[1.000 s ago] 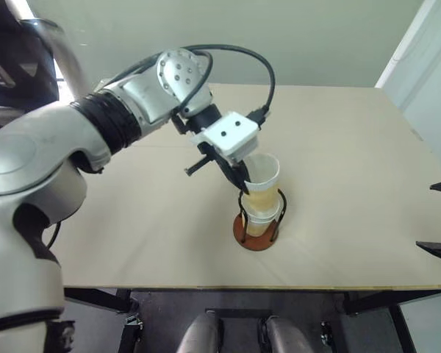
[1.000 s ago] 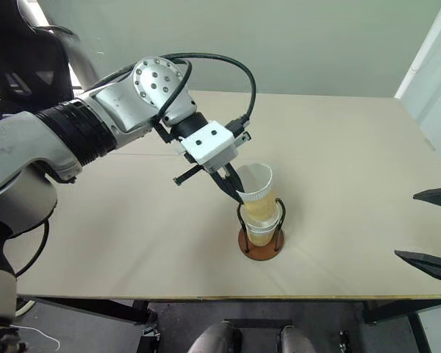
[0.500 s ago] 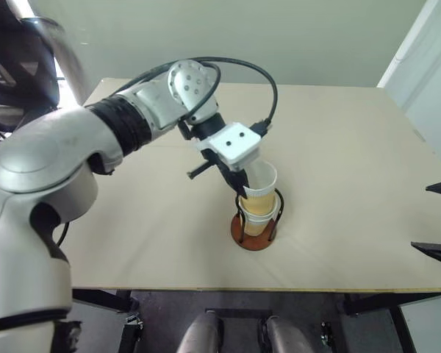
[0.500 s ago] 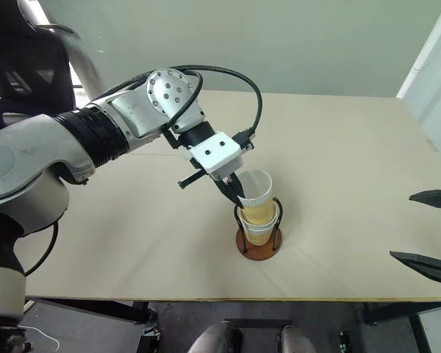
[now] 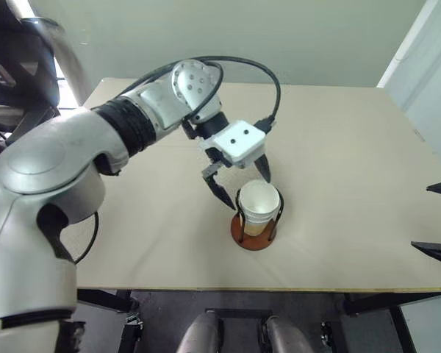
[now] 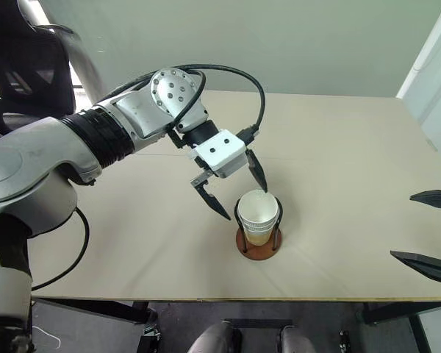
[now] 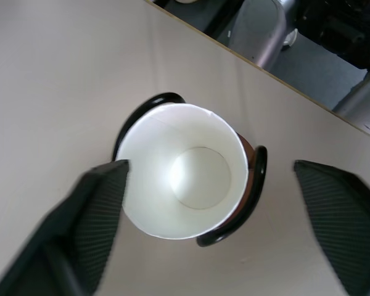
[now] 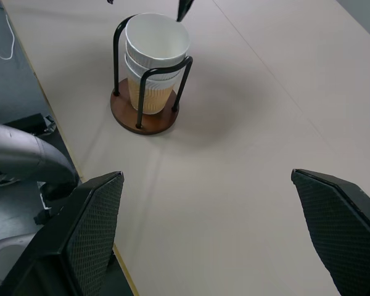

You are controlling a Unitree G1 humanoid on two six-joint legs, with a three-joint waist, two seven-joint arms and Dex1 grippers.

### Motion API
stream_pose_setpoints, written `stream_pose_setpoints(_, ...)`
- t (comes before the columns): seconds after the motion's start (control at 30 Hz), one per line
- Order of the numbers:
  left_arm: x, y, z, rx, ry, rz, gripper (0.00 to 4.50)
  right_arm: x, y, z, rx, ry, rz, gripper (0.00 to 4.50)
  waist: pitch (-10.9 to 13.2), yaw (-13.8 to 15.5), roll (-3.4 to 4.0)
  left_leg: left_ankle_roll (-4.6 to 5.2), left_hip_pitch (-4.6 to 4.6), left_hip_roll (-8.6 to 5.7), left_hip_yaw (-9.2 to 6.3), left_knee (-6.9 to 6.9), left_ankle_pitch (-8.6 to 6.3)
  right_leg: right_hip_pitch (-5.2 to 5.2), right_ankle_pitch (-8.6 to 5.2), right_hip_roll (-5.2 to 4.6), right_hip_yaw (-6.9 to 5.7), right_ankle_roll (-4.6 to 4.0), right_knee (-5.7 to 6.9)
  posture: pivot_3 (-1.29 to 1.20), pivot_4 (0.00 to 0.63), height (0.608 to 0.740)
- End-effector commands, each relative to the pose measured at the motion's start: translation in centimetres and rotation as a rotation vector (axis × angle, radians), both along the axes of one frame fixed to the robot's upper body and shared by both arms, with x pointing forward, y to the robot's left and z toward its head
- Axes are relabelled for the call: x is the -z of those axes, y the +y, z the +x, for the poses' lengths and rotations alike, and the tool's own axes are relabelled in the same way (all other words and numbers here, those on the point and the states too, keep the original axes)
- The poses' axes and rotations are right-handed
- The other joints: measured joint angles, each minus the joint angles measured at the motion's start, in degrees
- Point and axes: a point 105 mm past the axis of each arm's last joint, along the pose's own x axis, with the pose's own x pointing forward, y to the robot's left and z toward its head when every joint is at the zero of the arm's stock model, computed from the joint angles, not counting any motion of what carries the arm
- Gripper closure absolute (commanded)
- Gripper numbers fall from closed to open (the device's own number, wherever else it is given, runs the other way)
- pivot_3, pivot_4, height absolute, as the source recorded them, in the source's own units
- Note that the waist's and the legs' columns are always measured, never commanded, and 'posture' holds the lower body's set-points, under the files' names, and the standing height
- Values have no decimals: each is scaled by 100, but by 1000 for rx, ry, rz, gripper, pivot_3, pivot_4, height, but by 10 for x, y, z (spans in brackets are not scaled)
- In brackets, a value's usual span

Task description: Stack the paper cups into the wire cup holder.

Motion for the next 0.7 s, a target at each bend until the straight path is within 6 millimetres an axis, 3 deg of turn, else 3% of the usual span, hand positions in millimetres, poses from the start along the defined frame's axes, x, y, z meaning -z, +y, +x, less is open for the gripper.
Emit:
stream_pose_setpoints(0.03, -10, -1, -2, 12, -2, -18, 31, -9, -1, 0, -1, -47, -7, 0, 0, -1, 0, 0, 0, 0, 0, 0, 0, 0, 0, 0, 0, 0, 0, 0, 150, 740)
stream_pose_setpoints(0.2, -13, -1, 2, 13, -35, -44, 31, -25, -2, 2, -12, -110, 15, 0, 0, -5, 1, 0, 1, -1, 0, 0, 0, -1, 0, 0, 1, 0, 1, 0, 150, 740)
stream_pose_setpoints(0.3, -24, -6, 6, -9, -45, -116, 31, -21, -2, 4, -27, -83, 9, 0, 0, 8, 0, -1, 2, 0, -1, 0, 2, 1, -1, 1, -1, 0, 1, 0, 150, 740)
stream_pose_setpoints(0.37, -42, -9, 12, -37, -69, -218, 31, -17, -1, 8, -45, -67, 12, 0, 0, 12, 0, 0, 0, -1, -1, 1, 2, 0, -1, 1, -1, 1, 0, 0, 150, 740)
stream_pose_setpoints(0.43, -72, -1, 17, -111, -65, -359, 31, -16, 3, 13, -81, -57, 20, 0, 1, -1, -2, 1, -4, -2, 0, 2, 2, -1, 0, 1, 0, 4, -4, 0, 150, 740)
stream_pose_setpoints(0.6, -121, 49, 27, -311, -78, -598, 31, -14, 6, 30, -158, -57, 31, 0, -3, -112, 11, -6, 12, 0, 6, -10, 4, -5, -7, 4, 5, 10, -2, 0, 150, 740)
stream_pose_setpoints(0.67, -136, 101, 34, -509, -85, -725, 31, -16, 10, 42, -216, -64, 30, 0, -1, -155, 24, -11, 17, 0, 4, -16, 7, -5, -16, 10, 6, 8, 1, 0, 150, 740)
stream_pose_setpoints(0.7, -139, 116, 35, -567, -90, -759, 31, -17, 11, 46, -233, -66, 29, 0, -2, -195, 31, -15, 17, 1, 3, -20, 9, -8, -15, 10, 13, 7, -1, 0, 150, 740)
